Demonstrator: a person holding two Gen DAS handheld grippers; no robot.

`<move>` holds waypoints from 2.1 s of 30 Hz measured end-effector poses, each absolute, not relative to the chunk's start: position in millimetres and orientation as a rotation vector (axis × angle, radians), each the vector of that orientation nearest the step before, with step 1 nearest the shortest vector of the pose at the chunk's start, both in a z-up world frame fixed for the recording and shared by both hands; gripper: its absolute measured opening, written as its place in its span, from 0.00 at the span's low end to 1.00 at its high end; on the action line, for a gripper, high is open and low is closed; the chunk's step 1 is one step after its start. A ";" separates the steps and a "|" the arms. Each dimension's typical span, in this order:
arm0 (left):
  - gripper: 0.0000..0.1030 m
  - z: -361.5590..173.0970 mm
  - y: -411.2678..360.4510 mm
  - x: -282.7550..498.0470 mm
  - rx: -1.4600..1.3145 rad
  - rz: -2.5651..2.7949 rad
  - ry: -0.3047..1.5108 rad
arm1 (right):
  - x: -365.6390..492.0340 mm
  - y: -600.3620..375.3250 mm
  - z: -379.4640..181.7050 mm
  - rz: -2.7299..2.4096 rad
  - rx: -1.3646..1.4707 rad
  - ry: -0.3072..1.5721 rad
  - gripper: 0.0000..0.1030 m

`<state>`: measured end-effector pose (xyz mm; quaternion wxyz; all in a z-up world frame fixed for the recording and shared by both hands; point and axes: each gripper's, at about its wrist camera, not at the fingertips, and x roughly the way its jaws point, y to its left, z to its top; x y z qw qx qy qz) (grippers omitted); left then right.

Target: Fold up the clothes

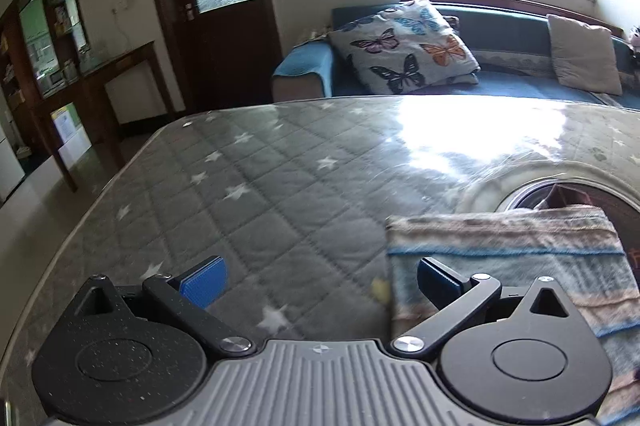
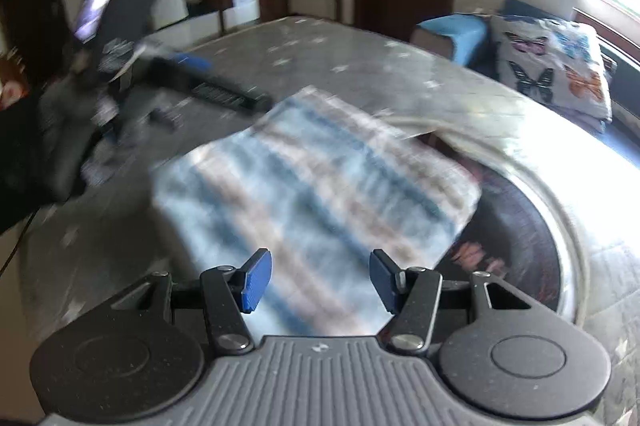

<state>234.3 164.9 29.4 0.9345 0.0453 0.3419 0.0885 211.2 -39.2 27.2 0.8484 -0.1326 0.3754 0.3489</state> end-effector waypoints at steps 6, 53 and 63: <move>1.00 21.3 154.4 256.4 0.122 0.168 0.719 | 255.3 -46.1 21.4 0.661 -0.180 0.762 0.54; 1.00 7.4 165.1 160.2 0.156 0.122 0.706 | 184.1 -33.3 1.4 0.810 -0.370 0.792 0.60; 1.00 11.2 188.5 147.2 0.057 0.159 0.729 | 157.5 -17.5 19.6 0.843 -0.417 0.703 0.60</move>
